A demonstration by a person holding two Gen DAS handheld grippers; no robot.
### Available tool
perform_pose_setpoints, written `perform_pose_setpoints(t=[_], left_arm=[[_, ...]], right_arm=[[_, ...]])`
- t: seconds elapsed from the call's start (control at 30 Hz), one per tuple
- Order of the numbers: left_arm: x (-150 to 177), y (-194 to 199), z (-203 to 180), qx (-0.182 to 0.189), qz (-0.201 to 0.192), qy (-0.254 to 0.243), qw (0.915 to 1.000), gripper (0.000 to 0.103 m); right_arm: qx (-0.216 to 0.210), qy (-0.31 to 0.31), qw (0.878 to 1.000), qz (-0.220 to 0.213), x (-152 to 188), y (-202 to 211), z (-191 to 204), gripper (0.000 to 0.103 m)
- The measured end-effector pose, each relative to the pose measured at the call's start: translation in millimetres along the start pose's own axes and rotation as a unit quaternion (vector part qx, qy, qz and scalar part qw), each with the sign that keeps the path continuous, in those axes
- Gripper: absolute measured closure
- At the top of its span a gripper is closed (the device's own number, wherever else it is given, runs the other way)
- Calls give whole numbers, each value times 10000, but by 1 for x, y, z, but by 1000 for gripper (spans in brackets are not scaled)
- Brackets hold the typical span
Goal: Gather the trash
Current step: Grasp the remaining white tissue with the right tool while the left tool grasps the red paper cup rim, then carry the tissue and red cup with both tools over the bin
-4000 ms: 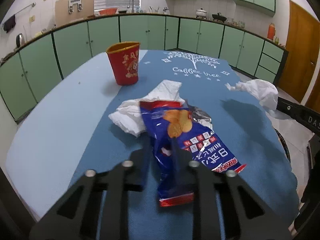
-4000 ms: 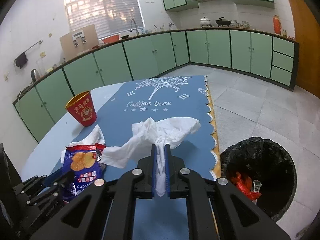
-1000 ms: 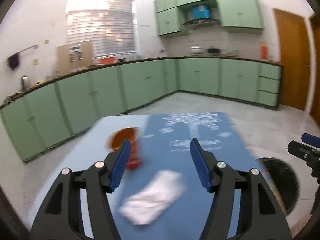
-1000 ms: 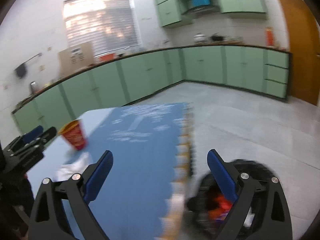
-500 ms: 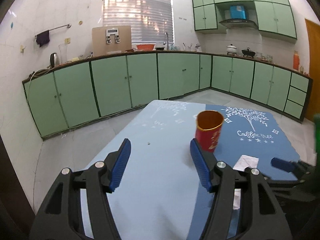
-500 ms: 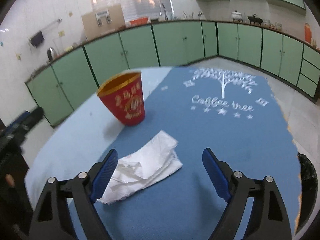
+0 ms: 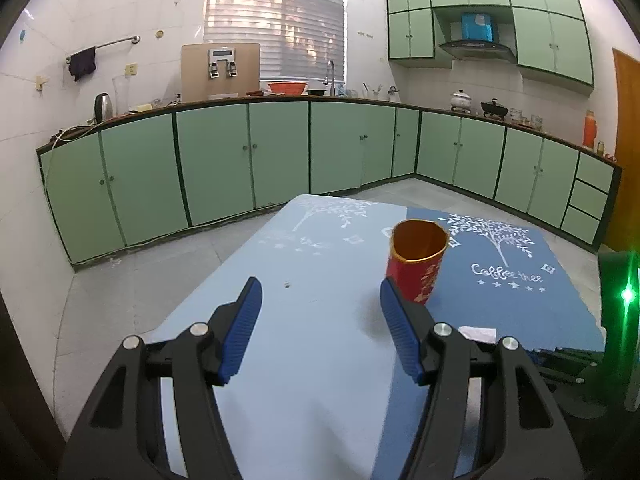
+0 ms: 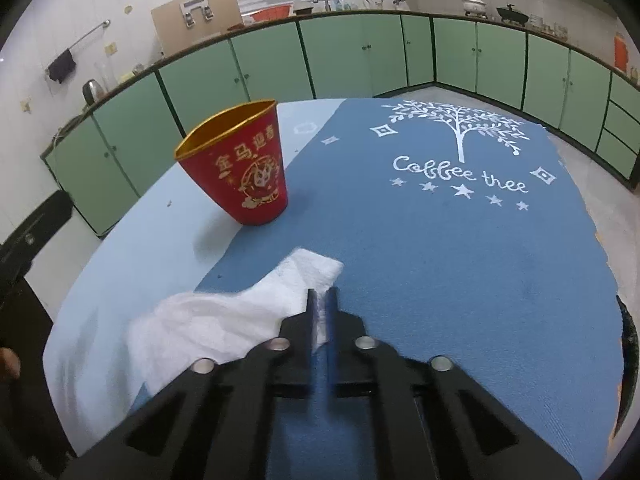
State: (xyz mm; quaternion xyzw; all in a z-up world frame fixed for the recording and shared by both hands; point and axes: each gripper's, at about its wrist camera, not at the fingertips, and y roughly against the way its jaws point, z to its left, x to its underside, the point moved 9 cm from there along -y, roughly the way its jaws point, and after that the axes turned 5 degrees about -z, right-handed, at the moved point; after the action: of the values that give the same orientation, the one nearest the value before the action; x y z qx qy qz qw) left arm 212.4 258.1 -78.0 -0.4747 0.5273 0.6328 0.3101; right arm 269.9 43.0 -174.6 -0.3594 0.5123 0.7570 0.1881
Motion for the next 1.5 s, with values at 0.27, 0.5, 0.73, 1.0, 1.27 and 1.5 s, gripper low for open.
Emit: perform_pose_setpoints(t=[0.27, 0.5, 0.73, 1.0, 1.27, 1.5], left_arm=[[-23, -13, -49, 355, -203, -127, 9991, 43], [-43, -44, -96, 625, -280, -305, 9972, 55], [-37, -81, -116, 626, 8, -528, 9966, 64], [-12, -102, -115, 689, 560, -416, 9952, 101], [-21, -71, -114, 753, 220, -202, 9967, 103], [-41, -25, -161, 1342, -164, -114, 9908, 103]], right_arm=[[407, 57, 9972, -621, -35, 34, -36, 100], [610, -80, 9932, -983, -69, 53, -74, 100], [646, -245, 9922, -1041, -73, 50, -93, 100], [577, -240, 9929, -1010, -69, 46, -90, 100], [549, -233, 9911, -1188, -73, 67, -90, 100], [775, -293, 9853, -1492, -76, 114, -125, 100]])
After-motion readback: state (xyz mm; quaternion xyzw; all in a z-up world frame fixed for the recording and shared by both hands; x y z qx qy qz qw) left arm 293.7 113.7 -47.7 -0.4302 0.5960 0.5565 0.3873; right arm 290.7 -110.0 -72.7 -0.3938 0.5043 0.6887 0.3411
